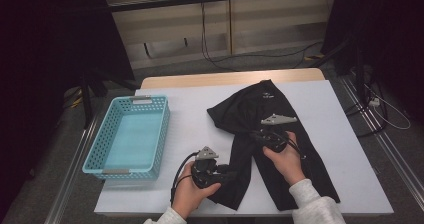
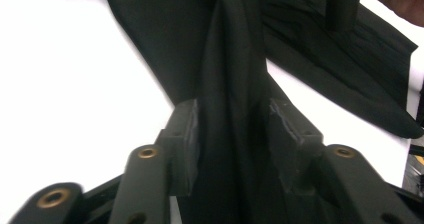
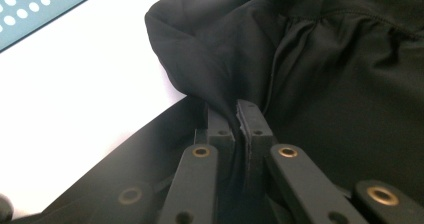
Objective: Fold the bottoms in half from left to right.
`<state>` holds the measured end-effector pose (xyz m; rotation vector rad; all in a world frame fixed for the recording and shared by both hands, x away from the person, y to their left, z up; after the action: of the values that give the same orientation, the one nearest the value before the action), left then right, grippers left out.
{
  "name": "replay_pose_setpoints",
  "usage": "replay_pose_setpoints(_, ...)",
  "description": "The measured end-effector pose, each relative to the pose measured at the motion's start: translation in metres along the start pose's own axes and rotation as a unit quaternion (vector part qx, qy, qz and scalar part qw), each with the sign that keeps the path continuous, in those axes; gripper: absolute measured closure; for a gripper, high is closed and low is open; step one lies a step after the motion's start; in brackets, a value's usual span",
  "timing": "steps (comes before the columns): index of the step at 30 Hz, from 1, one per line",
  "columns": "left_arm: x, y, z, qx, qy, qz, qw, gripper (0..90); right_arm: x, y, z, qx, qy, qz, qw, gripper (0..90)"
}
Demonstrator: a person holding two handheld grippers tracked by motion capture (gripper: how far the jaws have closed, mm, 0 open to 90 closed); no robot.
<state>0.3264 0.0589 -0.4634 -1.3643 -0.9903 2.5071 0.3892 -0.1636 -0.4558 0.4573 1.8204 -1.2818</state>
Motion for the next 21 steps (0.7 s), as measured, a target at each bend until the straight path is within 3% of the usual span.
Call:
replay_pose_setpoints(2,0.001,0.002,0.001,0.0,0.0,-0.003,1.0,65.6,-0.001,-0.001,0.001,0.0,0.001,0.002,1.0,85.9)
replay_pose_setpoints(3,0.001,0.004,0.001,-0.001,0.002,-0.008,1.0,72.4,0.0,0.0,0.001,0.0,0.003,0.003,1.0,85.5)
replay_pose_setpoints(6,-0.001,0.005,-0.001,0.001,-0.013,-0.006,0.9999,85.3,0.0,0.001,0.001,0.0,0.003,0.001,1.0,85.8)
replay_pose_setpoints(10,-0.008,-0.005,-0.005,-0.019,-0.014,0.005,0.9997,86.6,-0.001,-0.004,0.003,-0.001,0.005,0.006,1.0,86.3)
replay_pose_setpoints(15,-0.022,-0.025,-0.015,-0.009,-0.018,0.038,0.9991,86.7,-0.005,-0.029,0.008,0.002,-0.002,0.022,0.9998,87.9)
replay_pose_setpoints(17,-0.023,-0.027,-0.017,-0.007,-0.023,0.043,0.9988,86.7,-0.003,-0.037,0.009,0.003,-0.012,0.021,0.9997,87.4)
replay_pose_setpoints(21,-0.018,-0.022,-0.018,-0.006,-0.027,0.022,0.9994,86.6,0.008,-0.035,-0.001,0.005,-0.069,-0.013,0.9975,82.3)
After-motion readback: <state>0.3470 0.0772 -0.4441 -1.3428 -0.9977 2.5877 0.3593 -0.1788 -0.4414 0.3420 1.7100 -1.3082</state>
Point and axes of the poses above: each handheld gripper's, and its own axes: y roughly forward along the jaws, x roughly out of its underside, z roughly to its right, the point moved 2 cm from there along y, roughly forward along the jaws, and after that the axes turned 4 degrees about x, right-handed, at the moved point
